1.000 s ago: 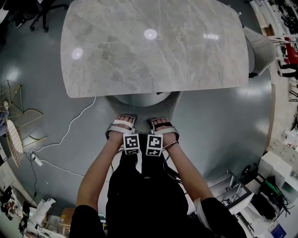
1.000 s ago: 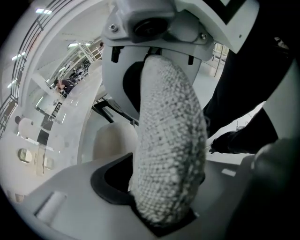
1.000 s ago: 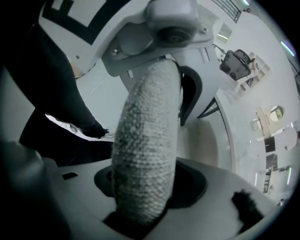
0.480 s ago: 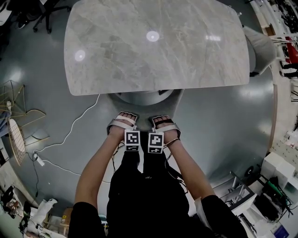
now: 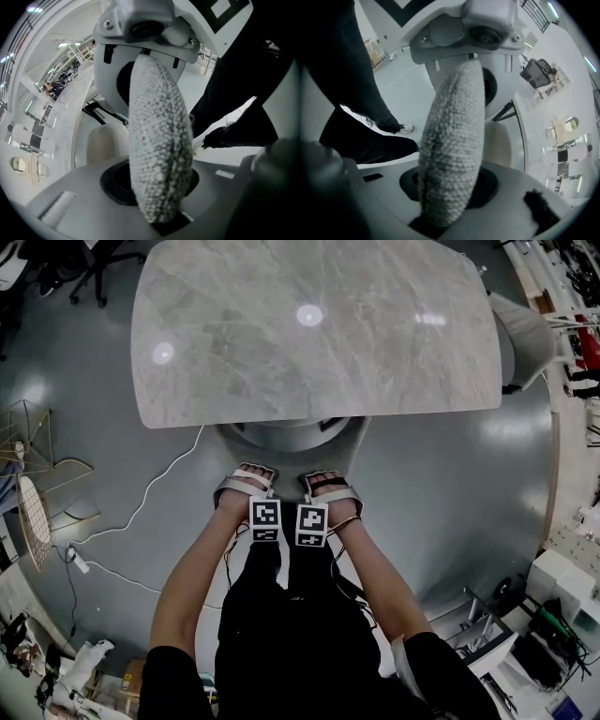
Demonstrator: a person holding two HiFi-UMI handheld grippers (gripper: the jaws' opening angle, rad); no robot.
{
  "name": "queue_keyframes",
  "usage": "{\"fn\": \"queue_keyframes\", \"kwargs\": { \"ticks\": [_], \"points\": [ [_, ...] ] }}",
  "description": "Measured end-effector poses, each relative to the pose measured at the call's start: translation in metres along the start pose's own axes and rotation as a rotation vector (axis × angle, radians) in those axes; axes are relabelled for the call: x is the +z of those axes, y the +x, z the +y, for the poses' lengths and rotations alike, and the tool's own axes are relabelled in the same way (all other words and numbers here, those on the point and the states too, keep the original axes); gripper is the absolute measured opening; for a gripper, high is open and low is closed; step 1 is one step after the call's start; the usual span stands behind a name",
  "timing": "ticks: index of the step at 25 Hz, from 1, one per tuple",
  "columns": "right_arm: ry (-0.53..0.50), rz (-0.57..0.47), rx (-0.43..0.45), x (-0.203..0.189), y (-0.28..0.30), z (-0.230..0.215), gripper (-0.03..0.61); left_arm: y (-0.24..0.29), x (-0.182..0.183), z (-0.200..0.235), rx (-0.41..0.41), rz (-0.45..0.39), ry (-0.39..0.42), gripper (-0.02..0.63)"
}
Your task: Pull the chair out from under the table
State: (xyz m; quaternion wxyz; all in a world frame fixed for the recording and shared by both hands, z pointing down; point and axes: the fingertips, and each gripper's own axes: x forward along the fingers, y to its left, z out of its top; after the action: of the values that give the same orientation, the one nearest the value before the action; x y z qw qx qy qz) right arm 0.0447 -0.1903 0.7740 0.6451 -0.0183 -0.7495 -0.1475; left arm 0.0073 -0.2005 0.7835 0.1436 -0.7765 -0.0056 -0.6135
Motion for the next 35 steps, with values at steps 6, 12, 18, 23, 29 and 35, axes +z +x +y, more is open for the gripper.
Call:
{"fn": "queue_keyframes", "kwargs": {
  "ticks": [6,12,18,23,29,35],
  "points": [
    [-0.009,-0.004,0.002,-0.003,-0.005,0.008,0.106,-0.002,0.008,-0.01,-0.007,0.003,-0.028,0.095],
    [-0.012,-0.002,0.013,0.001,-0.006,0.018,0.101,-0.003,0.009,-0.021,-0.013,0.001,-0.037,0.094],
    [-0.014,-0.003,0.018,0.004,-0.007,0.031,0.101,-0.004,0.011,-0.035,-0.022,0.005,-0.043,0.092],
    [-0.015,-0.006,0.02,0.009,-0.009,0.045,0.1,-0.007,0.013,-0.05,-0.027,0.006,-0.043,0.09],
    [-0.02,-0.007,0.023,0.012,-0.013,0.062,0.1,-0.01,0.019,-0.067,-0.026,0.006,-0.05,0.089],
    [-0.013,-0.007,0.024,0.019,-0.017,0.08,0.098,-0.014,0.021,-0.085,-0.031,0.005,-0.041,0.088]
  ]
}}
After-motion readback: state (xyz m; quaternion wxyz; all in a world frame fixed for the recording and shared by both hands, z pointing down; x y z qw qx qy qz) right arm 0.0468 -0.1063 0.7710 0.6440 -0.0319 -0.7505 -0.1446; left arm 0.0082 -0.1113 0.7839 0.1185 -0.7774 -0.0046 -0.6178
